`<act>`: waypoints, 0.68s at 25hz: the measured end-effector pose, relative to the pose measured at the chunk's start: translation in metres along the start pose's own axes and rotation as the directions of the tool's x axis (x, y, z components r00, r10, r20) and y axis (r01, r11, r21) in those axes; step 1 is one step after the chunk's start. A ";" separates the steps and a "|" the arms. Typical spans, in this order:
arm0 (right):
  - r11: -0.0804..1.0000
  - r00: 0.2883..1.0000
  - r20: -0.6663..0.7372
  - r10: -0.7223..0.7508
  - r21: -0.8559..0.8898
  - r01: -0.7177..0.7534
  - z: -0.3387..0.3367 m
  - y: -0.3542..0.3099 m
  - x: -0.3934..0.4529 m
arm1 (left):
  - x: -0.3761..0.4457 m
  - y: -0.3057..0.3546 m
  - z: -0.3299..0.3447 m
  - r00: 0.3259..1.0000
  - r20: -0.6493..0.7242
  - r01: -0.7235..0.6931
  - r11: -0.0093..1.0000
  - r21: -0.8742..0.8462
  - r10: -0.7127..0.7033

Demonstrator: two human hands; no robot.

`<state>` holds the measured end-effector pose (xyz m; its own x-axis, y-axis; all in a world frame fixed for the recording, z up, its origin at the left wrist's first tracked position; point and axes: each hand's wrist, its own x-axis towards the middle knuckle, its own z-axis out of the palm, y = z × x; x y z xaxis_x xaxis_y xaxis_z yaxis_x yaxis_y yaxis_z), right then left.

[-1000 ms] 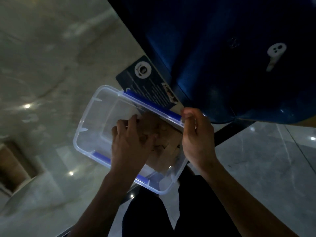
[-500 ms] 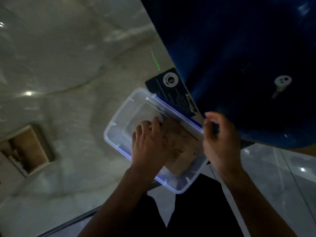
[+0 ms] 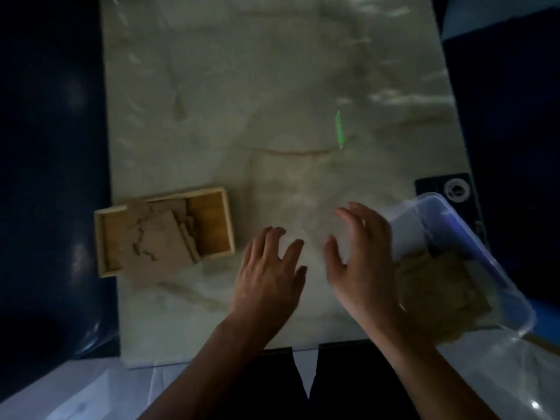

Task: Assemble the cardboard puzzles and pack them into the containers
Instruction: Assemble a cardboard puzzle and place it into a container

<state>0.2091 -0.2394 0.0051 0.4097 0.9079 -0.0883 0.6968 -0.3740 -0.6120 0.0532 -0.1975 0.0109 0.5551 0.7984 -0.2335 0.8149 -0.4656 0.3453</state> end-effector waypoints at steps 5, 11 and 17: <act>0.989 0.962 0.237 -0.132 -0.033 0.144 0.077 -0.073 0.011 | -0.028 -0.109 -0.014 0.980 -0.023 0.195 0.980 -0.043 -0.196; 0.978 0.878 0.463 0.121 0.098 -0.186 0.148 -0.133 0.019 | -0.059 -0.210 -0.021 0.845 -0.136 0.464 0.835 -0.296 -0.518; 0.784 0.718 0.536 0.444 0.155 -0.600 0.177 -0.174 0.029 | -0.056 -0.257 -0.022 0.626 0.120 0.605 0.384 -0.697 -0.770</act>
<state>-0.0038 -0.1145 -0.0301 0.2884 0.5876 -0.7560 0.2094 -0.8092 -0.5490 -0.1913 -0.1137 -0.0446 -0.2599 0.8130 -0.5210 0.5323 0.5708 0.6252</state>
